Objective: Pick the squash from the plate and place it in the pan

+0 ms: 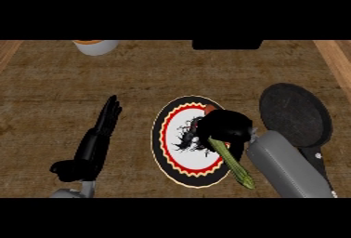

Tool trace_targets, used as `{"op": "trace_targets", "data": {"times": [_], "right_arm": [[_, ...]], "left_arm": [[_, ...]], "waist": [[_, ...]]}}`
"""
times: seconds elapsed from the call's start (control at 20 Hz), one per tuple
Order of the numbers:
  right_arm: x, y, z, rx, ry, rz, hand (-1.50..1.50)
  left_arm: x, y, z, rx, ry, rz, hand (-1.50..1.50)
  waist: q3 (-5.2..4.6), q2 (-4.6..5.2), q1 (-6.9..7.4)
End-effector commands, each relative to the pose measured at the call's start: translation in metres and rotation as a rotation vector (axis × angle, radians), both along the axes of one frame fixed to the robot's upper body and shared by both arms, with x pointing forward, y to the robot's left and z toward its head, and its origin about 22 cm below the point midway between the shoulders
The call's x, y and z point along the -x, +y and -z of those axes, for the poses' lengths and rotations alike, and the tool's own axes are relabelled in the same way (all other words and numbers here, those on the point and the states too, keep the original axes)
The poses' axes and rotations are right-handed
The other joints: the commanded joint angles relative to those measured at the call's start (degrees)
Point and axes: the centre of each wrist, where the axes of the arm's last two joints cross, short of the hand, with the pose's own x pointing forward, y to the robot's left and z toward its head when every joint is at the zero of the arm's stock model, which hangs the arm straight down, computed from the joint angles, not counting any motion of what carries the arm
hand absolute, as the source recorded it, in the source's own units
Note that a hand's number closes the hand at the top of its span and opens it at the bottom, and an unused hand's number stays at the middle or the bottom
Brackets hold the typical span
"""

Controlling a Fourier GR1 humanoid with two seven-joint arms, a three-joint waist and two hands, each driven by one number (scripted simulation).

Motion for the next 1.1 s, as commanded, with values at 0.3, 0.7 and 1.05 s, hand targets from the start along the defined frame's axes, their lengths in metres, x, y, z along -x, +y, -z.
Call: {"op": "trace_targets", "data": {"times": [0.3, 0.7, 1.05], "right_arm": [[-0.007, -0.032, -0.011, -0.17, -0.182, 1.092, 1.5], [0.03, 0.025, -0.056, -0.449, -0.277, 1.504, 1.5], [0.062, 0.016, -0.064, -0.568, -0.34, 1.755, 1.5]], "left_arm": [[0.012, 0.017, 0.015, -0.007, 0.057, -0.105, 0.0], [0.009, 0.017, 0.004, -0.003, 0.028, -0.042, 0.0], [-0.002, 0.004, -0.022, 0.013, 0.016, 0.007, 0.0]], "waist": [[-0.07, -2.14, -6.86], [0.11, -1.11, -3.05], [0.29, 0.25, 0.05]]}}
